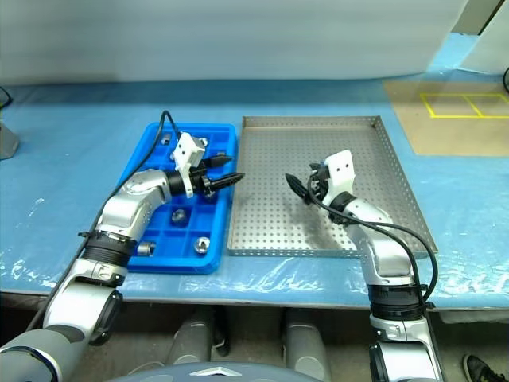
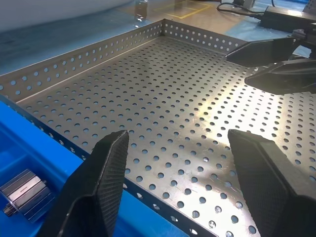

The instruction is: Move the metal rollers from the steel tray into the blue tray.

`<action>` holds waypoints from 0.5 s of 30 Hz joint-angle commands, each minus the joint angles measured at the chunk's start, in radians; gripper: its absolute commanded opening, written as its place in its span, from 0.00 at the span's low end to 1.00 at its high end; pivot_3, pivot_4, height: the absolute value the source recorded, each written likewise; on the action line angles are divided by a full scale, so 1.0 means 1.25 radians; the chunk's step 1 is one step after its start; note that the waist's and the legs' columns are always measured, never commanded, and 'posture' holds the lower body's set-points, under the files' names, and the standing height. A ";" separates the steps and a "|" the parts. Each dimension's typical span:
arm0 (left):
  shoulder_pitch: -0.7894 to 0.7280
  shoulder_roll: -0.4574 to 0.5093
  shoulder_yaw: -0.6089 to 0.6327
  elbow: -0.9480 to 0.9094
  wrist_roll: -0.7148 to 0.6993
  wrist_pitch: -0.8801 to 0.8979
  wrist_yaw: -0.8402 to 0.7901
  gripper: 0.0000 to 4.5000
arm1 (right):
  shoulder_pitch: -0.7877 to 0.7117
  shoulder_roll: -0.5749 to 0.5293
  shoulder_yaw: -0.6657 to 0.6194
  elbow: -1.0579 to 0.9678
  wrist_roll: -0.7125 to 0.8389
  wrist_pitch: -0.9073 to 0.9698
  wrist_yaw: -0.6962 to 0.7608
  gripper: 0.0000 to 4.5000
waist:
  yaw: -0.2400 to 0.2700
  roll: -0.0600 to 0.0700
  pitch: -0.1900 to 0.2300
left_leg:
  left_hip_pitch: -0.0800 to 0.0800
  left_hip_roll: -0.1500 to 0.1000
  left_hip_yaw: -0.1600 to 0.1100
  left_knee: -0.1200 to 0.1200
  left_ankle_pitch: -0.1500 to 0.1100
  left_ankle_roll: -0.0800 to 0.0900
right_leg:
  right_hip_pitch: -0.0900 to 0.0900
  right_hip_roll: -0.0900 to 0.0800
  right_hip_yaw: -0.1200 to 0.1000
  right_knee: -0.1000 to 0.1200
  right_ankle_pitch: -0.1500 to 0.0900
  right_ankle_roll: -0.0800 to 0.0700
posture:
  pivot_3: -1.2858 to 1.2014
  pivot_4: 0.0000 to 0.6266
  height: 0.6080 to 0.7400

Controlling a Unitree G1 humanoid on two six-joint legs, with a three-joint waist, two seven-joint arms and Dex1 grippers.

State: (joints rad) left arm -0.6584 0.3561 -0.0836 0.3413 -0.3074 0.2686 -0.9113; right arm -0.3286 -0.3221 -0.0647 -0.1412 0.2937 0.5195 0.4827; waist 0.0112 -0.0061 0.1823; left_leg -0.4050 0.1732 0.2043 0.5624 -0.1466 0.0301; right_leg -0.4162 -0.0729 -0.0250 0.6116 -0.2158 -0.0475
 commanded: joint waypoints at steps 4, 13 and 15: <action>0.012 0.000 0.019 -0.046 -0.003 -0.009 0.012 0.76 | -0.036 -0.010 -0.002 0.000 -0.006 -0.015 -0.008 0.83 | 0.001 0.000 0.000 | 0.000 0.000 0.000 0.000 0.000 0.000 | 0.000 0.000 0.000 0.000 0.000 0.000 | 0.42 0.24 1.00; 0.042 0.000 0.022 -0.086 -0.007 0.003 0.030 0.76 | -0.071 -0.011 0.000 0.062 -0.037 -0.038 -0.027 0.83 | 0.003 0.000 0.000 | 0.000 0.000 0.000 0.000 0.000 0.000 | 0.000 0.000 0.000 0.000 0.000 0.000 | 0.43 0.24 1.00; 0.042 0.001 0.023 -0.086 -0.006 0.004 0.033 0.76 | -0.073 -0.010 0.003 0.066 -0.041 -0.040 -0.027 0.83 | 0.003 0.000 0.000 | 0.000 0.000 0.000 0.000 0.000 0.000 | 0.000 0.000 0.000 0.000 0.000 0.000 | 0.43 0.24 1.00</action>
